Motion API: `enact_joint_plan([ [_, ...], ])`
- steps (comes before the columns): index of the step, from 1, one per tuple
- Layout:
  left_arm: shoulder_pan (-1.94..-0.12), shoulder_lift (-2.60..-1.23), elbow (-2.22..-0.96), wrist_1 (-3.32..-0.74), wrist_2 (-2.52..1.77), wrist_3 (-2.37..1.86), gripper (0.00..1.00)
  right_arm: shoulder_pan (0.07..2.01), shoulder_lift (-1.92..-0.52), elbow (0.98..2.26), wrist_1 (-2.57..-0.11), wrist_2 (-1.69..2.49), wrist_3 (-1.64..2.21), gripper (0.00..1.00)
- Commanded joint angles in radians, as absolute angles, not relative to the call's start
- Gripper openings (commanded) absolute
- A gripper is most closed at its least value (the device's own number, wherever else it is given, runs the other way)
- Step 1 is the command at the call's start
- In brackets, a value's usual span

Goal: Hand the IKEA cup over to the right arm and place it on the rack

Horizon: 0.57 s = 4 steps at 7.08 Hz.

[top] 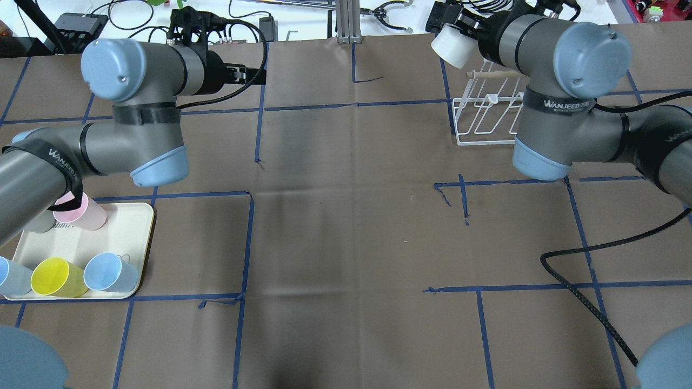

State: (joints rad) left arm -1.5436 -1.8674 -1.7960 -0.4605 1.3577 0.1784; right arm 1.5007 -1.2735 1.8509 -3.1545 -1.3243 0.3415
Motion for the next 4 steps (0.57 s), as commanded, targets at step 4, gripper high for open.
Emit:
enact_joint_plan([
  [4, -1.557, -1.554, -1.666, -1.459, 1.506, 0.112, 0.99, 1.47, -1.088, 1.666, -3.206, -1.483, -0.096, 0.31],
])
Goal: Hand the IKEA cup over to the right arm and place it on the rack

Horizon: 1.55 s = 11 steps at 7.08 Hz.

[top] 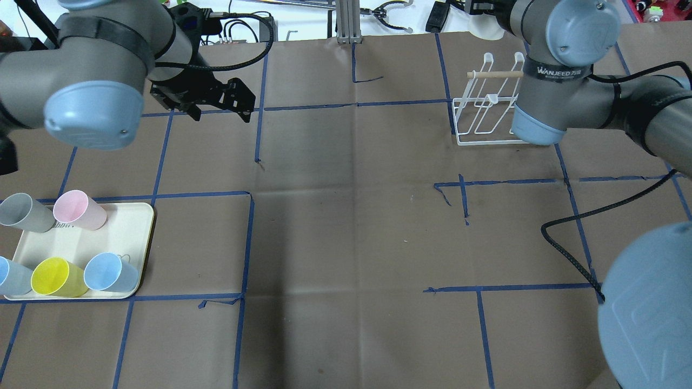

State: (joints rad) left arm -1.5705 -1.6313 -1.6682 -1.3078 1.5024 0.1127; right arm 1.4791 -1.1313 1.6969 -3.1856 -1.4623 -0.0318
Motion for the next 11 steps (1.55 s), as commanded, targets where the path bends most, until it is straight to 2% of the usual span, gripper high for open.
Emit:
enact_joint_plan([
  [1, -1.533, -1.528, -1.667, -1.524, 1.512, 0.112, 0.99, 1.46, -1.054, 1.661, -3.246, -1.482, -0.13, 0.31],
  [4, -1.522, -1.483, -1.698, -1.557, 1.529, 0.118, 0.99, 1.457, -1.04, 1.705, -3.29, -1.485, -0.132, 0.31],
  [6, -1.449, -1.477, -1.727, -1.562, 1.629, 0.156, 0.99, 1.459, -1.017, 1.721, -3.332, -1.485, -0.132, 0.31],
  [8, -1.324, -1.387, -1.852, -1.556, 1.629, 0.301, 0.99, 1.46, -1.008, 1.745, -3.332, -1.485, -0.127, 0.33],
  [10, -1.116, -1.294, -1.981, -1.543, 1.625, 0.514, 0.99, 1.46, -0.997, 1.758, -3.352, -1.485, -0.124, 0.36],
  [11, -1.024, -1.279, -2.026, -1.52, 1.623, 0.605, 0.98, 1.46, -0.997, 1.756, -3.37, -1.47, -0.118, 0.87],
])
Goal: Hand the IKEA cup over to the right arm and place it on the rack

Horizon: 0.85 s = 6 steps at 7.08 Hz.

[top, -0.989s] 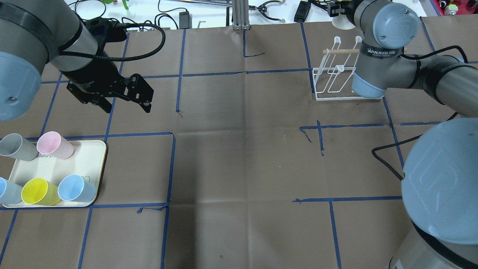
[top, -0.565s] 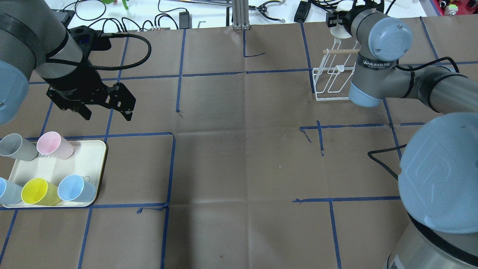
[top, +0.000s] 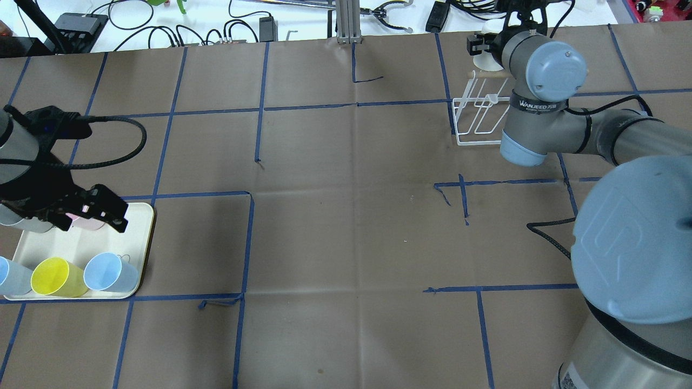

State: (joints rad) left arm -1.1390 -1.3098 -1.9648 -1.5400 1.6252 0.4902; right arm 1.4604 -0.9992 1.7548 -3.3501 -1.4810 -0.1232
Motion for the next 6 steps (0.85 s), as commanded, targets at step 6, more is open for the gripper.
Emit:
enact_joint_plan([
  [6, -0.916, -1.312, -2.12, -1.401, 1.553, 0.703, 0.98, 1.466, -1.011, 1.752, -3.363, -1.47, -0.121, 1.0],
])
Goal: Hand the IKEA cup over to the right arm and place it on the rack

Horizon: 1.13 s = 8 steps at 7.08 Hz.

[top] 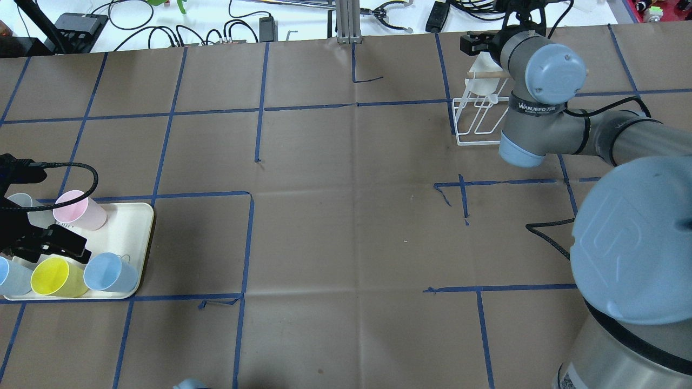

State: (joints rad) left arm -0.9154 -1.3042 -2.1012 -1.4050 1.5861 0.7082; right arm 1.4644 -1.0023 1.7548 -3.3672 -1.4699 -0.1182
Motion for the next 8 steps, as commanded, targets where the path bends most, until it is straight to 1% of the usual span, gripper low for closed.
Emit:
enact_joint_plan([
  [1, -0.916, -1.315, -2.184, -1.297, 1.552, 0.7, 0.98, 1.48, -1.028, 1.749, -3.358, -1.468, -0.121, 1.0],
  [2, -0.916, -1.331, -2.254, -1.182, 1.554, 0.699, 0.98, 1.508, -1.067, 1.752, -3.344, -1.47, -0.112, 1.0],
  [4, -0.916, -1.394, -2.311, -1.08, 1.563, 0.7, 0.98, 1.538, -1.155, 1.752, -3.219, -1.465, -0.1, 1.0],
  [6, -0.916, -1.439, -2.322, -1.054, 1.563, 0.699, 0.98, 1.595, -1.231, 1.756, -3.218, -1.468, 0.118, 1.0],
  [8, -0.914, -1.468, -2.321, -1.016, 1.566, 0.701, 0.97, 1.673, -1.233, 1.755, -3.23, -1.474, 0.259, 1.0],
])
